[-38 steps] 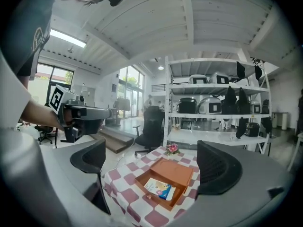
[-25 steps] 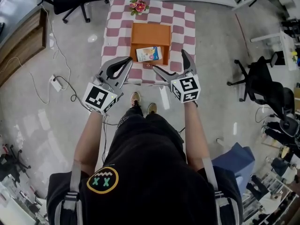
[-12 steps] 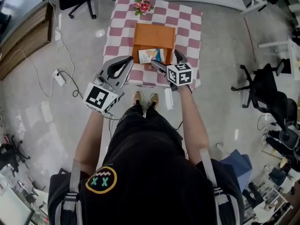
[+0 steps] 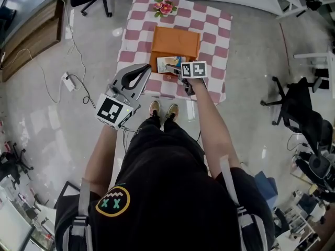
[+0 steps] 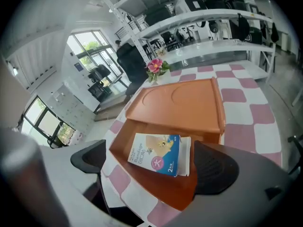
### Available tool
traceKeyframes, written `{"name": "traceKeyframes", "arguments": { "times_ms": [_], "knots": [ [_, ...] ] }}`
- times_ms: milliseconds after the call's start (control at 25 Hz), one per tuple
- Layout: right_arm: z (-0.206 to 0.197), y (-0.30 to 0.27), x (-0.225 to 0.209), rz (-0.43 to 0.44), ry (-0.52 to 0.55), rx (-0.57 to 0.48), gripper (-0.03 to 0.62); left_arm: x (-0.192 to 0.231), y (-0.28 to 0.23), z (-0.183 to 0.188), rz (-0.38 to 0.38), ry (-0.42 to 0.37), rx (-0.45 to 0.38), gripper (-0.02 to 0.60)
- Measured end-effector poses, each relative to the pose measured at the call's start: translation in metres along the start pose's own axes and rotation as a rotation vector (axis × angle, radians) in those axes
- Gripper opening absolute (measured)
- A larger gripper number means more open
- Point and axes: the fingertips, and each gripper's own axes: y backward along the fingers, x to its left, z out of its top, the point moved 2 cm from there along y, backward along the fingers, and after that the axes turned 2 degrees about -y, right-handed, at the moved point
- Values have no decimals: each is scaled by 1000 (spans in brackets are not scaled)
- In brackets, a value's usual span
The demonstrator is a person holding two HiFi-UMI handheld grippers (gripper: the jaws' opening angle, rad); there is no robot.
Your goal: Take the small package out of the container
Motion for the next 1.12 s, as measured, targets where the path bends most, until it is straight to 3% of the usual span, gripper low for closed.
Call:
{"name": "traceKeyframes", "arguments": {
  "times_ms": [360,640,800,1000,1120],
  "knots": [
    [-13,-32,-14,-4,-90,174,591,10,-3,-3,13,6,14,17],
    [-14,-44,-16,-13,-109,218,581,12,-2,-8,18,14,28,17],
    [-12,-47,-15,31,-136,241,574,15,0,-9,24,17,31,17],
    [-19,-52,-6,147,-196,285,510,17,3,-13,30,21,39,17],
    [-22,-52,-2,202,-242,291,414,18,4,-12,30,20,44,17]
  ]
}}
